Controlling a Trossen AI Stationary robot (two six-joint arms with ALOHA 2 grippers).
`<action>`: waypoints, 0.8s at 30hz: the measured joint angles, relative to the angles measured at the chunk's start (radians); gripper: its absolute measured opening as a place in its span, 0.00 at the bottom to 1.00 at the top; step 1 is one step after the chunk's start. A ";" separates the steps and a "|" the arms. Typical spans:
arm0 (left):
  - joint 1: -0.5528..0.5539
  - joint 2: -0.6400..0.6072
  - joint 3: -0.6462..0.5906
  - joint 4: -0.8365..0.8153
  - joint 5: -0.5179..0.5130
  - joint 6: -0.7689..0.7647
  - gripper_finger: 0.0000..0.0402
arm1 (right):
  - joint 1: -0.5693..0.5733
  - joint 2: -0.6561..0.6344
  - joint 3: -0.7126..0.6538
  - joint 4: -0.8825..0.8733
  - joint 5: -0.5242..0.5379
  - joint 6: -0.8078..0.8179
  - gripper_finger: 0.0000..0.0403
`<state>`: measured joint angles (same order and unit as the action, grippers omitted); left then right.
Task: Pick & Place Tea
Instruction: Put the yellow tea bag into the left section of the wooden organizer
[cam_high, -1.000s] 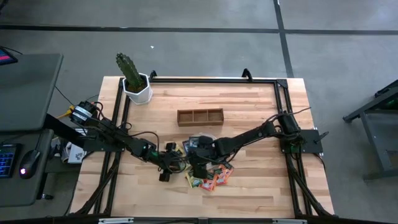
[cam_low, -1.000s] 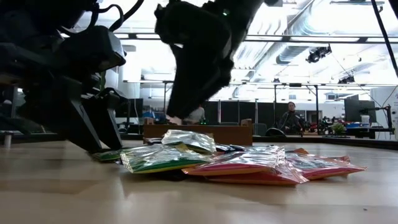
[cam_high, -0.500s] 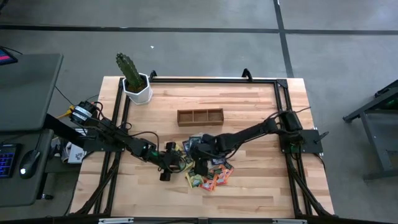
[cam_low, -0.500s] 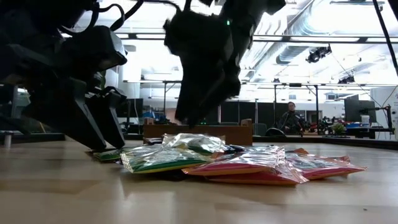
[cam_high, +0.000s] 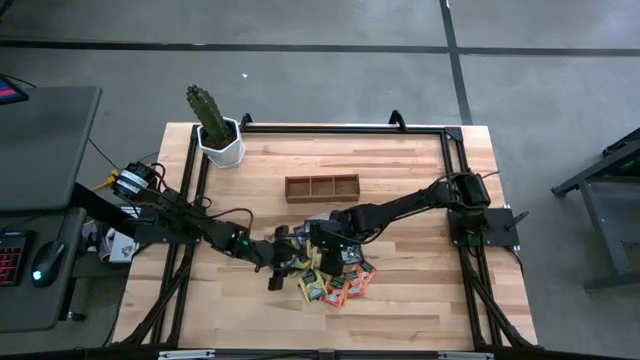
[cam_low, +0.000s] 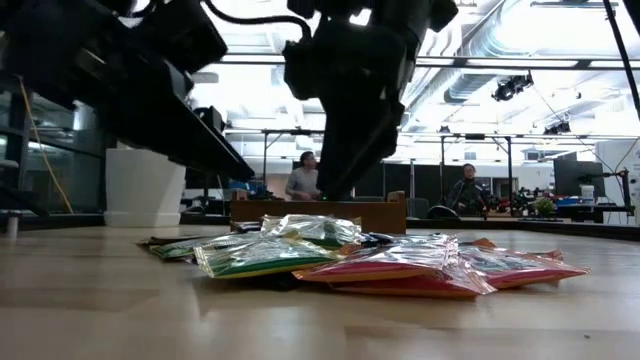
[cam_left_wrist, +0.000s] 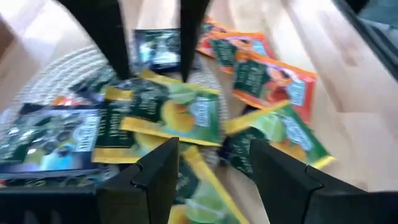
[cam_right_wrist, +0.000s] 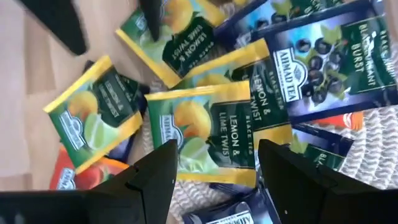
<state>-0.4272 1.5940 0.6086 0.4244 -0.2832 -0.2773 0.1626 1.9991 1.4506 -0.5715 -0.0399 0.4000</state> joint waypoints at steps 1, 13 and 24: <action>0.012 0.000 0.000 0.000 0.004 -0.001 0.48 | -0.003 0.000 -0.010 0.013 -0.001 -0.007 0.55; 0.090 0.000 0.001 0.002 0.082 0.009 0.48 | -0.019 0.002 -0.105 0.139 -0.082 0.012 0.55; 0.089 0.000 0.001 -0.009 0.083 0.010 0.48 | -0.019 0.002 -0.108 0.140 -0.100 0.022 0.37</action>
<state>-0.3382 1.5940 0.6094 0.4155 -0.2006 -0.2672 0.1434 2.0006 1.3430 -0.4313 -0.1398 0.4219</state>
